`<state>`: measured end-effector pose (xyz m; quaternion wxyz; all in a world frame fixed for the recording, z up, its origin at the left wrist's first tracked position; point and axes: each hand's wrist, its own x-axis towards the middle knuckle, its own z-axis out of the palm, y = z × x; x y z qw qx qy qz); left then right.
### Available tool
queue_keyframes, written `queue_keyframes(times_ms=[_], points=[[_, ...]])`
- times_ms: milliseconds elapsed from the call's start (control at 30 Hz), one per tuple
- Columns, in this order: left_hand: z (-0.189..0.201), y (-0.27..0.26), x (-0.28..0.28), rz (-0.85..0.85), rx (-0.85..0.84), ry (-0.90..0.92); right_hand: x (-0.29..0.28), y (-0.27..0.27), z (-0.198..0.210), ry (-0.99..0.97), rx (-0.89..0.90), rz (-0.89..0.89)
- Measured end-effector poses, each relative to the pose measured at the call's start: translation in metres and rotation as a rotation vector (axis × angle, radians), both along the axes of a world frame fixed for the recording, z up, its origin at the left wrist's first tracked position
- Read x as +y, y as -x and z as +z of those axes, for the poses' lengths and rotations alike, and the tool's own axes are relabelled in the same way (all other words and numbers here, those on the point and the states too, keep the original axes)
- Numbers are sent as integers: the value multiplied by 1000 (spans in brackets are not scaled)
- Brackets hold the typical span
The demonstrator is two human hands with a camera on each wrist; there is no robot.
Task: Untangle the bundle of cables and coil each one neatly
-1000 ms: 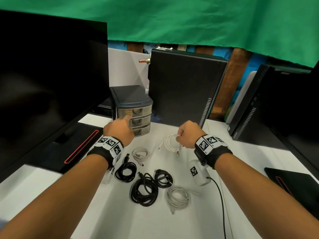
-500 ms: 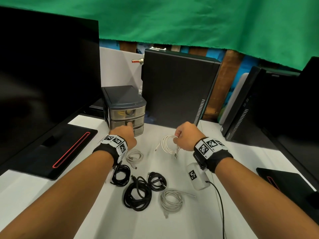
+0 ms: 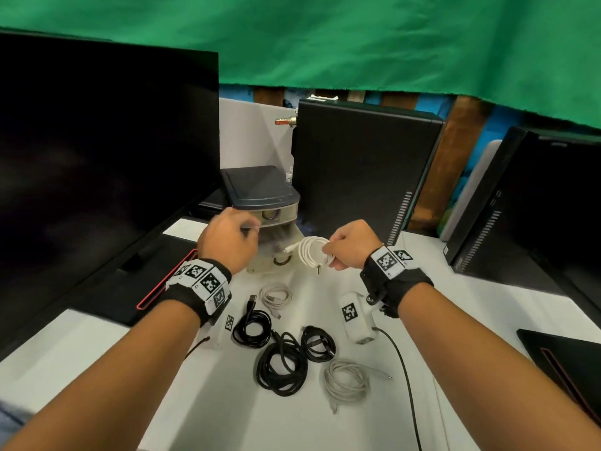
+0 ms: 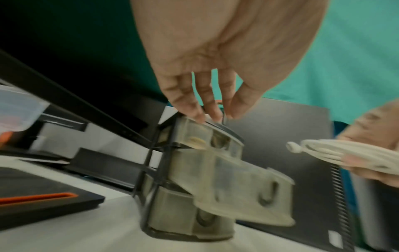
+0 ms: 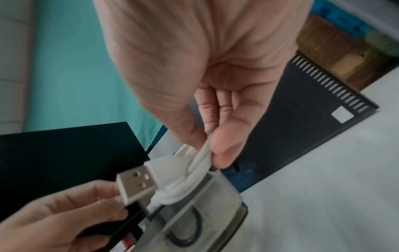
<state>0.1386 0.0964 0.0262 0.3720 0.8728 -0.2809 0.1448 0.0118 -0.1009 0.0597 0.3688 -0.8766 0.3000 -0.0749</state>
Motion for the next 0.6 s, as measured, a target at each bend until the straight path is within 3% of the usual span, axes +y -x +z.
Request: queue_keyframes(times_ms=[167,333,600], points=[[-22,-17,3,9,276,-152,15,-26,2,-87,-19,-38],[-29,-20,3,-91,461,-85,29,-54,5,-105,-13,-104],[-37,-28,11,-185,574,-33,45,-84,-1,261,41,-13]])
